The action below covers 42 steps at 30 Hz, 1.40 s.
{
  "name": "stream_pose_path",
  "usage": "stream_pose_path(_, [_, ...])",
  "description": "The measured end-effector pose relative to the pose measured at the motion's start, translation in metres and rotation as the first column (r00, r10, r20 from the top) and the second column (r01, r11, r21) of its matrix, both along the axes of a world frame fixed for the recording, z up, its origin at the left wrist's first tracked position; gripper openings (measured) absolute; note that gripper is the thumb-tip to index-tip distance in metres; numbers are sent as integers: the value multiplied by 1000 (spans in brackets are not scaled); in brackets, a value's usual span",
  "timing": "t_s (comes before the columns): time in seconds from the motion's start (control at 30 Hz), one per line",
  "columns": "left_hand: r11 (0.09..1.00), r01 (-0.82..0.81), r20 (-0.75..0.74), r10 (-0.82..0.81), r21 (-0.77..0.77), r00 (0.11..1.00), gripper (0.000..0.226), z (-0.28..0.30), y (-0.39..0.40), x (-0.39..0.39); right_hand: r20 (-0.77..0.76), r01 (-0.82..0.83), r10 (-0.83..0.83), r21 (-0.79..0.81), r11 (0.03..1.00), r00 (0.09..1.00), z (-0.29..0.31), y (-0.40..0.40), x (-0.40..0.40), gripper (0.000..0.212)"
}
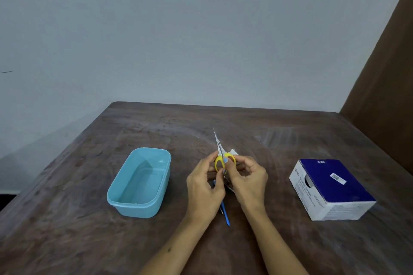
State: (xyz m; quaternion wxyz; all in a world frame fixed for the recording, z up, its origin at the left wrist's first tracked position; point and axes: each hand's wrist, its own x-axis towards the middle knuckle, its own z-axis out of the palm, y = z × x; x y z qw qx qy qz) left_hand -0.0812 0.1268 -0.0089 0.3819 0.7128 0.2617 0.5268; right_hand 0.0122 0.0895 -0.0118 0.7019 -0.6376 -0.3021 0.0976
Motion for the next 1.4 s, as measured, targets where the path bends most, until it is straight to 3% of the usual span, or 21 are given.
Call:
stream_pose_path(0.93, [1000, -31, -16, 31, 0, 999, 45, -4, 6, 1, 40, 30, -28, -43, 999, 999, -2, 6, 0, 2])
stream_pose_path(1.17, [989, -58, 20, 61, -134, 998, 44, -5, 9, -3, 113, 83, -84, 17, 996, 990, -1, 4, -4, 15])
stream_pose_path(1.4, [977, 34, 95, -14, -209, 995, 36, -2, 7, -7, 189, 138, -153, 87, 987, 970, 1, -1, -16, 29])
